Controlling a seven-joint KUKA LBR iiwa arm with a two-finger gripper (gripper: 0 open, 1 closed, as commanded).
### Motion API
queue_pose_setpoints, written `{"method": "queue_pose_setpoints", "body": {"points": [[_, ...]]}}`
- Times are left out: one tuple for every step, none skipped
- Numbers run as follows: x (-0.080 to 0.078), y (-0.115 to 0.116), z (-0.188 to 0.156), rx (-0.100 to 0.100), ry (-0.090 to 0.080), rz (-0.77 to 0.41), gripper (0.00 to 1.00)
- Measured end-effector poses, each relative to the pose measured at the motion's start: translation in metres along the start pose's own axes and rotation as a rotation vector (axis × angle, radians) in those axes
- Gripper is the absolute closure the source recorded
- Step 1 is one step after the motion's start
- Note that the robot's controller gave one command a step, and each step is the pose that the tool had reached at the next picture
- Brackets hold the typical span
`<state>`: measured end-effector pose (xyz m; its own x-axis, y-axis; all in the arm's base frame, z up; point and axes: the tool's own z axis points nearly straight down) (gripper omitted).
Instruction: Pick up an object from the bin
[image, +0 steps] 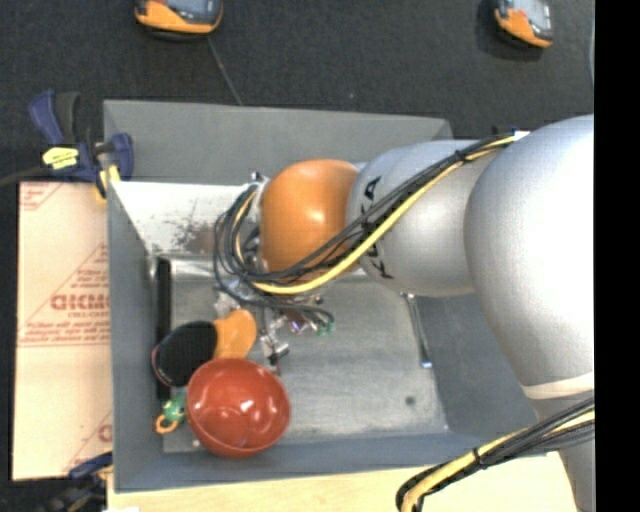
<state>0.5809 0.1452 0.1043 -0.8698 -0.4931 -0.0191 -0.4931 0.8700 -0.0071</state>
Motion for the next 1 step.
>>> {"method": "queue_pose_setpoints", "body": {"points": [[0.0289,0.0114,0.0262,-0.002,0.007,0.02,1.0]]}}
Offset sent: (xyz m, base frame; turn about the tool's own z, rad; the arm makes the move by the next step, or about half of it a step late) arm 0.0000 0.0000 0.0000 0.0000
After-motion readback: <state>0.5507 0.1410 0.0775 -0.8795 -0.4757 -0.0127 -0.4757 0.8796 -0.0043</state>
